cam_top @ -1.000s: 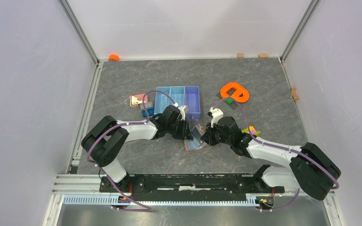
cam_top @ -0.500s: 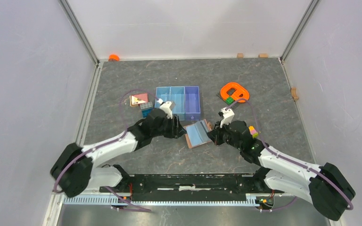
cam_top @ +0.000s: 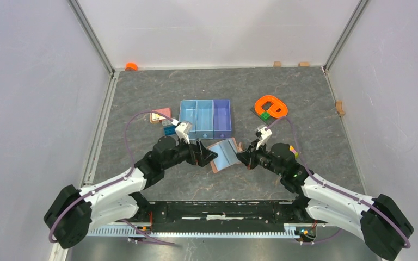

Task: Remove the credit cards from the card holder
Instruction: Open the card holder.

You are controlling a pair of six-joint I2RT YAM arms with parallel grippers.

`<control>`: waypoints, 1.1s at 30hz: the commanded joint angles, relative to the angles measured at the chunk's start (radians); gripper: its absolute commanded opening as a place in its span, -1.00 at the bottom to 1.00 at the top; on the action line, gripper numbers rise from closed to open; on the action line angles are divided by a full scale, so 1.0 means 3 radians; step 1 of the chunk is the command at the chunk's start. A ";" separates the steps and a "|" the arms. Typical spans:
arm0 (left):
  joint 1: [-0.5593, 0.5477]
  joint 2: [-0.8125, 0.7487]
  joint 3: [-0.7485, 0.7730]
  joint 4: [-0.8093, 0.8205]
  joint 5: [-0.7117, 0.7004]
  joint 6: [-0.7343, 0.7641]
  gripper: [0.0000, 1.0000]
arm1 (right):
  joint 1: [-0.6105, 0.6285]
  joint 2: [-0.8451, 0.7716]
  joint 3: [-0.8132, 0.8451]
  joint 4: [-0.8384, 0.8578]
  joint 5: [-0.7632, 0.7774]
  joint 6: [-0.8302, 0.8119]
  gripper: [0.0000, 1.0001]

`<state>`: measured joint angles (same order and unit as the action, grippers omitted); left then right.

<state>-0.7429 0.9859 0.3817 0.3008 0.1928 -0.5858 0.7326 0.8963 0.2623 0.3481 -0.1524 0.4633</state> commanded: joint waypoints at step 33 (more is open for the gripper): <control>-0.0090 0.0776 0.0250 0.0601 0.0451 -0.0224 0.84 | 0.0704 0.0092 0.0051 0.0451 0.0555 -0.0119 -1.00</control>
<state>-0.7650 1.2121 0.4141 0.4503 0.3149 -0.6365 0.9405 0.9913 0.2642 0.4286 -0.0666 0.4213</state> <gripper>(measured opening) 0.927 0.033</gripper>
